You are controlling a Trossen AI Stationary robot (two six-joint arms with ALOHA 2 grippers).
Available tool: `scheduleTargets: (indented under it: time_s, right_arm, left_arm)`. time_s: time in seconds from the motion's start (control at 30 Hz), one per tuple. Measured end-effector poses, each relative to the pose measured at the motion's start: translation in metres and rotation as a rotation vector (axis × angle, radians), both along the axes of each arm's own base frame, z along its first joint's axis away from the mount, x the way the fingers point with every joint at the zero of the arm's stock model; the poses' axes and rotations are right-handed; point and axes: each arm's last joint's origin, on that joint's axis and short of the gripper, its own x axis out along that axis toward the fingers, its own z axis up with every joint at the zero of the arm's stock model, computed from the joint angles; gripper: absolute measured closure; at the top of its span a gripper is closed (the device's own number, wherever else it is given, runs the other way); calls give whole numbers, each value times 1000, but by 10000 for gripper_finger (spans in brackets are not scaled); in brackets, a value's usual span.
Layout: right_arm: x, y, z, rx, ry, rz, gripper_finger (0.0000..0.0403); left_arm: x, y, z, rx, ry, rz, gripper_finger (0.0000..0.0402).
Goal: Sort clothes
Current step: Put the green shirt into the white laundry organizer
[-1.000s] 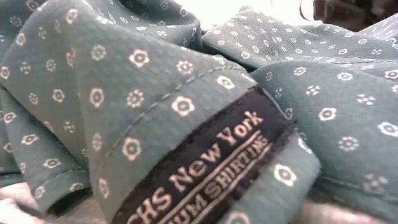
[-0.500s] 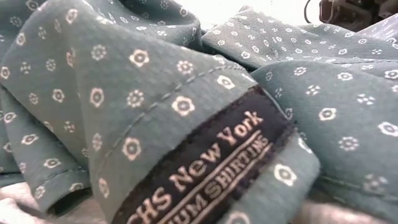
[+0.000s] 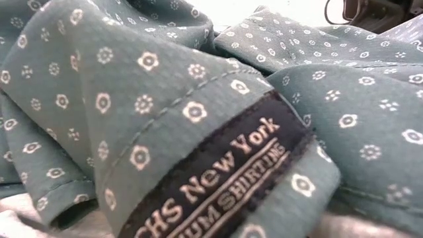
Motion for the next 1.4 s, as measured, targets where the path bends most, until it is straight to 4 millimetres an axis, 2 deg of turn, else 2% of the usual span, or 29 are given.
scheduleTargets:
  time_s: [0.13,0.27,0.47,0.57,0.77,0.97,1.13,1.27,1.4]
  right_arm:
    - [-2,8,2,18,-26,39,222]
    - [-6,16,3,24,-44,75,222]
    - [-14,27,5,8,-73,102,222]
    - [-17,31,6,5,-89,112,222]
    - [-23,38,7,-6,-111,124,222]
    - [-27,42,7,-11,-121,136,222]
    - [-27,42,7,-11,-123,135,222]
    - [-27,42,8,-7,-126,134,222]
    - [-27,42,8,-8,-128,131,222]
  left_arm:
    - [11,-1,-19,-78,74,95,388]
    - [16,-3,-33,-136,146,172,357]
    - [17,-5,-34,-233,185,190,284]
    - [17,-4,-34,-298,223,226,264]
    - [11,-12,-36,-345,247,310,263]
    - [3,-17,-29,-253,303,451,270]
    - [5,-24,-23,-271,308,473,270]
    - [14,-33,-33,-231,370,459,270]
    - [23,-42,-49,-118,473,437,270]
